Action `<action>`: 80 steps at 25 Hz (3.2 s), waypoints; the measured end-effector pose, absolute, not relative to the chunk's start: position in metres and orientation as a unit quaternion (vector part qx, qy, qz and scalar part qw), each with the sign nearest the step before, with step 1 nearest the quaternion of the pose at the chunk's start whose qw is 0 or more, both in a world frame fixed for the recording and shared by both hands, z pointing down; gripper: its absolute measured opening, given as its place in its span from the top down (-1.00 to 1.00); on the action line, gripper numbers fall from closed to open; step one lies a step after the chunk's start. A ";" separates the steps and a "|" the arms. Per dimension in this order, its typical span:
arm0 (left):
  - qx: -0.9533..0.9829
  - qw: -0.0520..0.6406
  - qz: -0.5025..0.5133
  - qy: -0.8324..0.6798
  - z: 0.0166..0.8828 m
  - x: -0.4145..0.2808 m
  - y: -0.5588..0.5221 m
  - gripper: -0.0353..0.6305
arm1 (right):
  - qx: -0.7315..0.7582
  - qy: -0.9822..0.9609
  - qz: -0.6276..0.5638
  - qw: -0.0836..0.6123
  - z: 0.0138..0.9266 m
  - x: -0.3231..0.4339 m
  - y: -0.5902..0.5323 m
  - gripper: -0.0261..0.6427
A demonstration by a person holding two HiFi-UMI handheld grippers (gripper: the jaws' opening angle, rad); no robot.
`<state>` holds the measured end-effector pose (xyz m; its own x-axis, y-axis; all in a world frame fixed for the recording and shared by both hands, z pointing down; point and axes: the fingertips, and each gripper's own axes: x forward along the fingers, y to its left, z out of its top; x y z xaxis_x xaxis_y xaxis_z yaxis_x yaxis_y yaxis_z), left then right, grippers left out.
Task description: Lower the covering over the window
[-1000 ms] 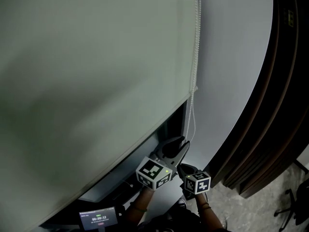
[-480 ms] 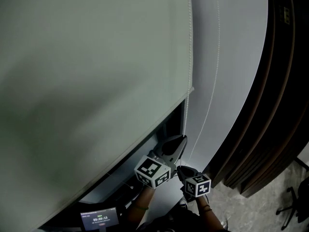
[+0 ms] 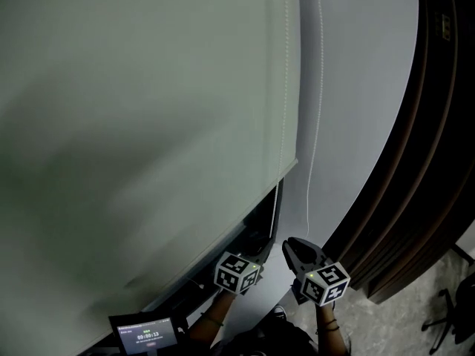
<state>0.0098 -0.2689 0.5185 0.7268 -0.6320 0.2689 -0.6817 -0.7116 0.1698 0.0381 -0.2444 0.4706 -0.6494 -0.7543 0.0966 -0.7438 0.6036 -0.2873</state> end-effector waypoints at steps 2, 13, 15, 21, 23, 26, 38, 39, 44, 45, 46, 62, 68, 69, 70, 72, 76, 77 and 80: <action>0.911 0.164 0.135 -0.354 0.564 0.009 -0.258 0.89 | -0.409 0.904 -0.120 0.043 0.430 0.035 -0.245 0.73; 0.902 0.217 0.171 -0.333 0.614 0.023 -0.228 0.89 | -0.393 0.912 -0.023 0.115 0.312 0.011 -0.267 0.65; 0.901 0.218 0.167 -0.335 0.613 0.022 -0.230 0.89 | -0.398 0.909 -0.023 0.122 0.307 0.012 -0.271 0.66; 0.905 0.228 0.169 -0.317 0.608 0.023 -0.224 0.89 | -0.391 0.909 -0.039 0.141 0.304 0.016 -0.273 0.86; 0.917 0.204 0.170 -0.299 0.599 0.024 -0.219 0.88 | -0.396 0.902 -0.049 0.165 0.307 0.023 -0.276 0.86; 0.938 0.156 0.115 -0.288 0.555 0.035 -0.220 0.87 | -0.405 0.895 -0.060 0.176 0.314 0.038 -0.285 0.88; 0.946 0.003 -0.029 -0.324 0.380 0.040 -0.245 0.83 | -0.444 0.863 -0.240 -0.030 0.581 0.044 -0.266 0.88; 0.946 0.013 -0.034 -0.323 0.378 0.041 -0.250 0.76 | -0.446 0.862 -0.238 -0.039 0.591 0.043 -0.260 0.88; 0.952 0.007 -0.064 -0.299 0.354 0.038 -0.253 0.61 | -0.441 0.867 -0.223 -0.057 0.599 0.019 -0.247 0.88; 0.954 0.002 -0.074 -0.291 0.347 0.038 -0.252 0.61 | -0.442 0.868 -0.220 -0.057 0.600 0.016 -0.246 0.88; 0.955 -0.002 -0.084 -0.283 0.340 0.038 -0.250 0.61 | -0.443 0.868 -0.218 -0.056 0.600 0.014 -0.245 0.88; 0.945 -0.038 -0.107 -0.308 0.311 0.028 -0.260 0.86 | -0.450 0.877 -0.156 -0.061 0.586 0.021 -0.223 0.88; 0.945 0.021 -0.002 -0.325 0.394 0.023 -0.274 0.87 | -0.471 0.877 -0.092 0.017 0.509 0.041 -0.226 0.87; 0.943 0.048 0.029 -0.327 0.427 0.024 -0.276 0.87 | -0.474 0.876 -0.081 0.036 0.487 0.046 -0.227 0.87; 0.940 0.078 0.058 -0.328 0.462 0.023 -0.275 0.87 | -0.472 0.877 -0.074 0.058 0.464 0.049 -0.227 0.87; 0.928 0.132 0.115 -0.328 0.528 0.019 -0.266 0.87 | -0.449 0.885 -0.061 0.107 0.418 0.051 -0.228 0.87; 0.909 0.190 0.194 -0.317 0.611 0.010 -0.239 0.87 | -0.392 0.912 -0.033 0.115 0.351 0.034 -0.234 0.62; 0.907 0.197 0.196 -0.316 0.618 0.009 -0.236 0.86 | -0.385 0.917 -0.023 0.106 0.339 0.029 -0.238 0.61; 0.907 0.201 0.198 -0.312 0.620 0.010 -0.236 0.86 | -0.377 0.922 -0.006 0.086 0.315 0.013 -0.255 0.60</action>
